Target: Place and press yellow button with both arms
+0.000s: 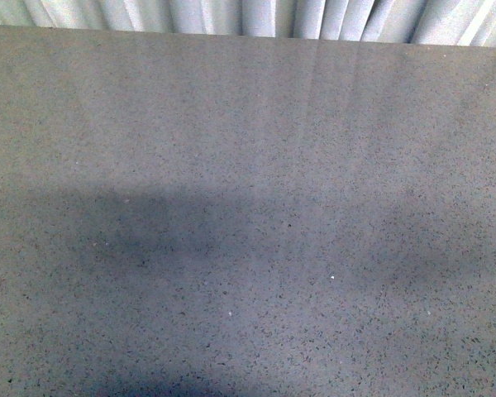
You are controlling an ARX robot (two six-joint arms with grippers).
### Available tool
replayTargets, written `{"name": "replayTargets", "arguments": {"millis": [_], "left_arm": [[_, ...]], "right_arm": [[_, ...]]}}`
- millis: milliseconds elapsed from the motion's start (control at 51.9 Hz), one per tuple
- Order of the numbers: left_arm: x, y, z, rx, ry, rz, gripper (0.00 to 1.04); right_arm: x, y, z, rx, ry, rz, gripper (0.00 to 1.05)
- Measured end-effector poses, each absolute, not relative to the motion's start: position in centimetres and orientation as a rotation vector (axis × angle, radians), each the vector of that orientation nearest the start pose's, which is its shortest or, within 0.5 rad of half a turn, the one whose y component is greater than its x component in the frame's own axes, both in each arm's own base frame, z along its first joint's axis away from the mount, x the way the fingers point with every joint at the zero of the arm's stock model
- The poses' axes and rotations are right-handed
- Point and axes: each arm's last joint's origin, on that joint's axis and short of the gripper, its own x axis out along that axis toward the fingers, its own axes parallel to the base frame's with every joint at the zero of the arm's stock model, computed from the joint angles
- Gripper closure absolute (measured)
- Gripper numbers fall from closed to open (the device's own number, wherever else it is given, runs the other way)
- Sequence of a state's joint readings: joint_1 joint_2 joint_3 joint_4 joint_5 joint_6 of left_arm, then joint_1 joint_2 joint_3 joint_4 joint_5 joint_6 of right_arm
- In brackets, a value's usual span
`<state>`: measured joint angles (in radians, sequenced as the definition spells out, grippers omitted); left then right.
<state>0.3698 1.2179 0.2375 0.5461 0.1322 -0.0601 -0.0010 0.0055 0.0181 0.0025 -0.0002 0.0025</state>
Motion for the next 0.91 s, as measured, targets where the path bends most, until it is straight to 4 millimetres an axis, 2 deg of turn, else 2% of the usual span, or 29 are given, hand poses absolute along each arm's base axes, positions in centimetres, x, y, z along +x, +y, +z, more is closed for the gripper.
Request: {"name": "replayTargets", "arguments": {"millis": [270,578,905], "left_arm": [[19.6,8.4,11.9,-0.155,0.430,0.271,0.09],[20.0,9.1,8.9,-0.162,0.494,0.279,0.09],[20.5,9.6,7.7,-0.164,0.520,0.288,0.09]], "right_arm": [[9.7,0.0,17.0,0.002,-0.015,-0.001,0.09],[9.7,0.0,17.0,0.002,-0.015,-0.001,0.09],[9.7,0.0,17.0,0.002,-0.015,-0.001,0.09]]}}
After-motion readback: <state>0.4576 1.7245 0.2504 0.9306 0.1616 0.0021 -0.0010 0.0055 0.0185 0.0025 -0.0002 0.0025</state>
